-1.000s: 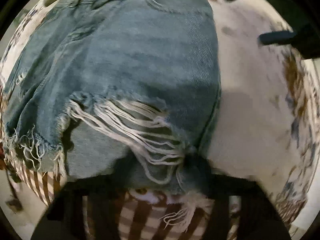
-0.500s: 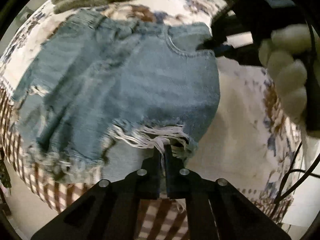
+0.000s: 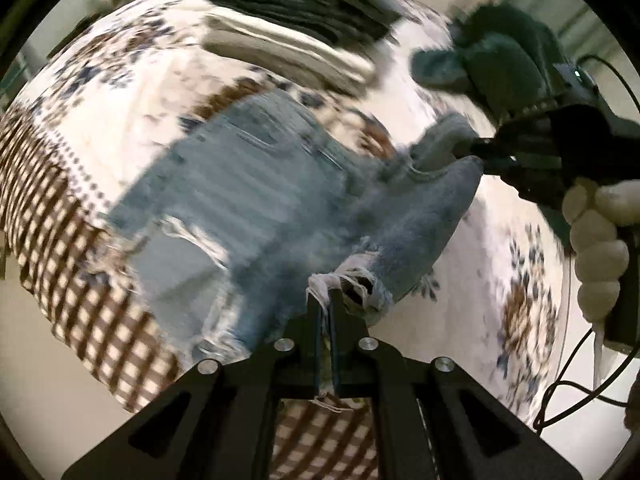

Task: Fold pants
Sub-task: 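Grasp the shorts' waistband with the right tool while the left tool grasps a frayed hem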

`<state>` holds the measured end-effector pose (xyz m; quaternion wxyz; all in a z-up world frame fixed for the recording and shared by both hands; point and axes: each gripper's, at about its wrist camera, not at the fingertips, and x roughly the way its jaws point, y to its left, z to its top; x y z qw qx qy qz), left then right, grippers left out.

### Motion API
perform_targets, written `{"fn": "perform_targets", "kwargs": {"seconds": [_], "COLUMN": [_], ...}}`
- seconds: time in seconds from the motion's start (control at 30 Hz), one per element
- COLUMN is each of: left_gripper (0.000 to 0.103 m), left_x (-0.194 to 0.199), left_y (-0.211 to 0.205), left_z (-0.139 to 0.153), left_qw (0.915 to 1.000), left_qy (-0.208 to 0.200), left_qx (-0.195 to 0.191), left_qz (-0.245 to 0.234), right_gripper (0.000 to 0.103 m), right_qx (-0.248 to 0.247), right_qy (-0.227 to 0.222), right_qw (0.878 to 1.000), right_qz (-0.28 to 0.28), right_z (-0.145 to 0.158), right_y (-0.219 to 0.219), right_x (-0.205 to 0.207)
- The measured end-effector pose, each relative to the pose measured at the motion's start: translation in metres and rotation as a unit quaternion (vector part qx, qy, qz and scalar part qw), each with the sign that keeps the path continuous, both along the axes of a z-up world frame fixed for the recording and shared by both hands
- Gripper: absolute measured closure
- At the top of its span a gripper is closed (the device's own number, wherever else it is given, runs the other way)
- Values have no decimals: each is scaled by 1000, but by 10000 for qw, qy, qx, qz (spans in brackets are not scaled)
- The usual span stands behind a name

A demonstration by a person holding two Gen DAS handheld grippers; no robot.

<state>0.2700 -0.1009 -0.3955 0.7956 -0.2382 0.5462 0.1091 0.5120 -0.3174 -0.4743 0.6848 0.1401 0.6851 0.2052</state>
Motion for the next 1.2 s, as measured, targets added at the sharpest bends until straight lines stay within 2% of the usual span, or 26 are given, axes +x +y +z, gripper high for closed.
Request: {"fn": "perform_targets", "kwargs": {"seconds": [0.17, 0.3, 0.53, 0.73, 0.83, 0.9, 0.97, 1.03, 1.07, 1.13, 1.2], "left_gripper": [101, 101, 101, 100, 96, 81, 49, 45, 45, 45, 46], "left_x": [-3, -9, -29, -53, -64, -64, -58, -45, -32, -9, 10], "left_y": [65, 113, 190, 216, 220, 216, 208, 197, 186, 168, 144], "left_z": [-5, -18, -74, -106, -112, -111, -107, -103, -104, -113, -130], "left_qw": [9981, 9947, 9835, 9722, 9623, 9595, 9602, 9660, 9740, 9850, 9905], "left_qy": [73, 127, 453, 664, 573, 403, 298, 201, 244, 599, 965], "left_qx": [-340, -419, -542, -763, -1186, -1457, -1556, -1538, -1447, -1144, -817], "left_qz": [511, 929, 1664, 2110, 2379, 2378, 2301, 2069, 1723, 1144, 535], "right_gripper": [94, 94, 94, 93, 79, 50, 31, 30, 30, 30, 30], "right_qx": [-106, -381, -1075, -1677, -1736, -1437, -1202, -1139, -1214, -1408, -1571], "right_qy": [-110, -179, -54, 39, 392, 612, 618, 509, 407, 239, 244], "right_qw": [9990, 9956, 9820, 9641, 9605, 9661, 9712, 9725, 9717, 9691, 9676], "right_qz": [428, 835, 1555, 2057, 2140, 2055, 1964, 1965, 1986, 2011, 1963], "right_z": [21, 12, -44, -85, -104, -99, -86, -73, -66, -59, -57], "right_y": [84, 166, 272, 326, 337, 335, 328, 316, 307, 289, 268], "right_x": [7, 11, 13, 3, 7, 8, 3, -5, -10, -20, -23]}}
